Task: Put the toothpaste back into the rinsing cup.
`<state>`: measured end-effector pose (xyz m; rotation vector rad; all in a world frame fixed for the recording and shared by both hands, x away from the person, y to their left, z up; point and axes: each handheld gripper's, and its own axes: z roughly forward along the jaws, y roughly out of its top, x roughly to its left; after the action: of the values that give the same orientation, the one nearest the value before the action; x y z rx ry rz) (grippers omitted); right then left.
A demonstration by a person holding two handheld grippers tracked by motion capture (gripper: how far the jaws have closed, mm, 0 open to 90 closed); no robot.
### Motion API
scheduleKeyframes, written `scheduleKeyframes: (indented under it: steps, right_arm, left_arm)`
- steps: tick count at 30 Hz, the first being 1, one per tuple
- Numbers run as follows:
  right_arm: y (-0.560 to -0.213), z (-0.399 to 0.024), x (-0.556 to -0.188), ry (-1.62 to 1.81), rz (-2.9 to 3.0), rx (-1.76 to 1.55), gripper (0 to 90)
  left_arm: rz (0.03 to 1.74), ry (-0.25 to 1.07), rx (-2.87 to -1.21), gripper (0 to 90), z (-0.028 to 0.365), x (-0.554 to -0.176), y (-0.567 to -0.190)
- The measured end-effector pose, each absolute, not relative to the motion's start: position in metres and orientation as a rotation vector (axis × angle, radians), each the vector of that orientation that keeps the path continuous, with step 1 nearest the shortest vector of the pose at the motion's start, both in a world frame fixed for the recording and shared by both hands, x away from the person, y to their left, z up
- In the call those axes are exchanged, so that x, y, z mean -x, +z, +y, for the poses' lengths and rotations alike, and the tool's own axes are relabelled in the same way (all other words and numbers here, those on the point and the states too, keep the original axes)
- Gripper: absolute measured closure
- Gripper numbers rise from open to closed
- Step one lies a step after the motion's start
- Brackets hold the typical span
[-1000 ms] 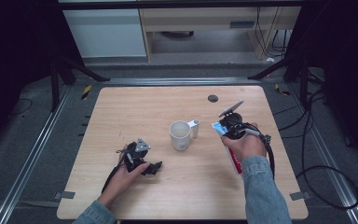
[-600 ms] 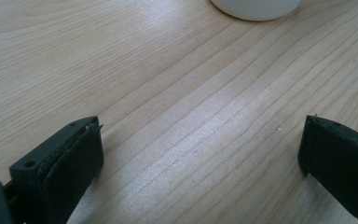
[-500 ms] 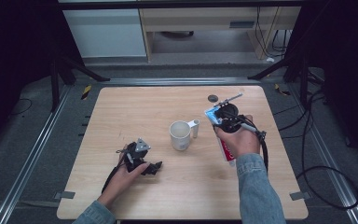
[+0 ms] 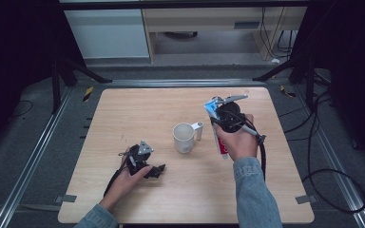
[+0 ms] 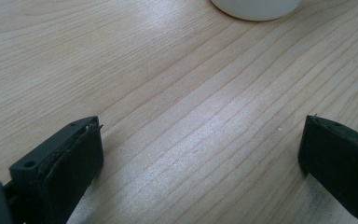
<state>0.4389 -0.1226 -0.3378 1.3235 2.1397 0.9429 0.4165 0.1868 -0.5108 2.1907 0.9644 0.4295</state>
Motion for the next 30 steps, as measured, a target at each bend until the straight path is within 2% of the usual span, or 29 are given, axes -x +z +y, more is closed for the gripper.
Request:
scheduleKeyframes:
  steps: [30]
  right_arm:
    - [-0.313,-0.109,-0.438,1.175,1.860,-1.303,73.7]
  left_arm:
    - [0.964,0.429,-2.193,0.0,0.187,-0.416,-0.511]
